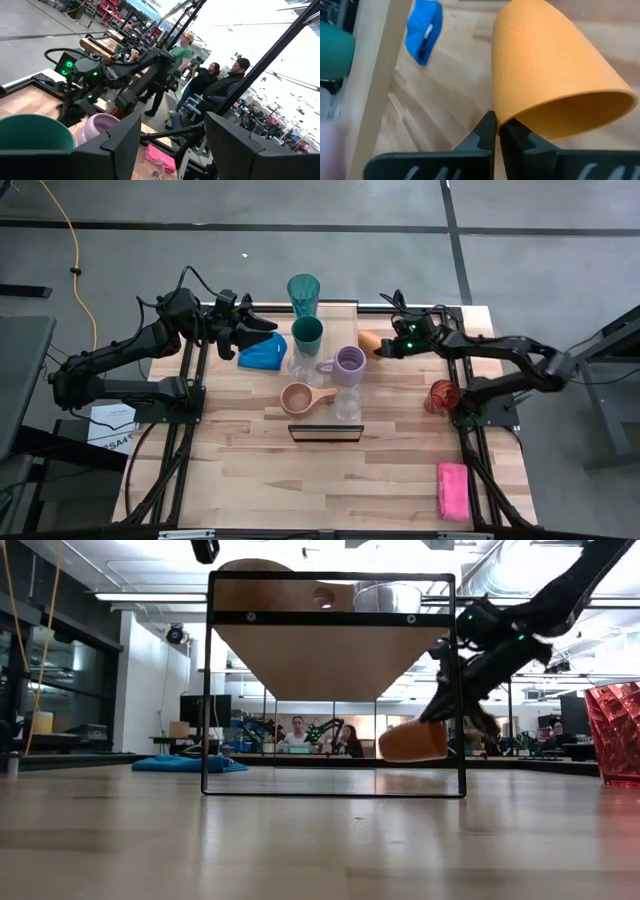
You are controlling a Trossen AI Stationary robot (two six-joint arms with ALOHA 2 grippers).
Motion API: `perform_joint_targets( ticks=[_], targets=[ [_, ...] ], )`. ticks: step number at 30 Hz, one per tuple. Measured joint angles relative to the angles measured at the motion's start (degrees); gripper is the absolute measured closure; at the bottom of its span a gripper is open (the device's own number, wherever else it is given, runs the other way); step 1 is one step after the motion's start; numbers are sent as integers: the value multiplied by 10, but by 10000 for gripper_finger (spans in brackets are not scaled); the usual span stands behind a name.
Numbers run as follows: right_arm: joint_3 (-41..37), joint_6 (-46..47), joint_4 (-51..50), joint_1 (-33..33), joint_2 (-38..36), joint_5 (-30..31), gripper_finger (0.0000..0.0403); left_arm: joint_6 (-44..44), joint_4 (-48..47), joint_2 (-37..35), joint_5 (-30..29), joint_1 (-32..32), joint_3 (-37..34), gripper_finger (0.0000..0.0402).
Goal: Stack small to large cups/mugs on shelf
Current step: Put the yellow cup on the shelf
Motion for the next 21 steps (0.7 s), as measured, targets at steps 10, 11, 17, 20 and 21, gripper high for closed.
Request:
perform_joint_targets(
  ticks=[10,11,17,20,21],
  targets=[
    [2,-16,-286,0,-170,2,402,0,0,0,0,0,0,195],
    [9,-22,-319,0,-180,7,402,0,0,0,0,0,0,195],
    [126,-96,-515,0,-188,39,403,0,0,0,0,0,0,195],
    [215,-147,-619,1,-164,54,403,0,0,0,0,0,0,195],
    [251,-165,-654,3,-152,60,403,0,0,0,0,0,0,195]
  ],
)
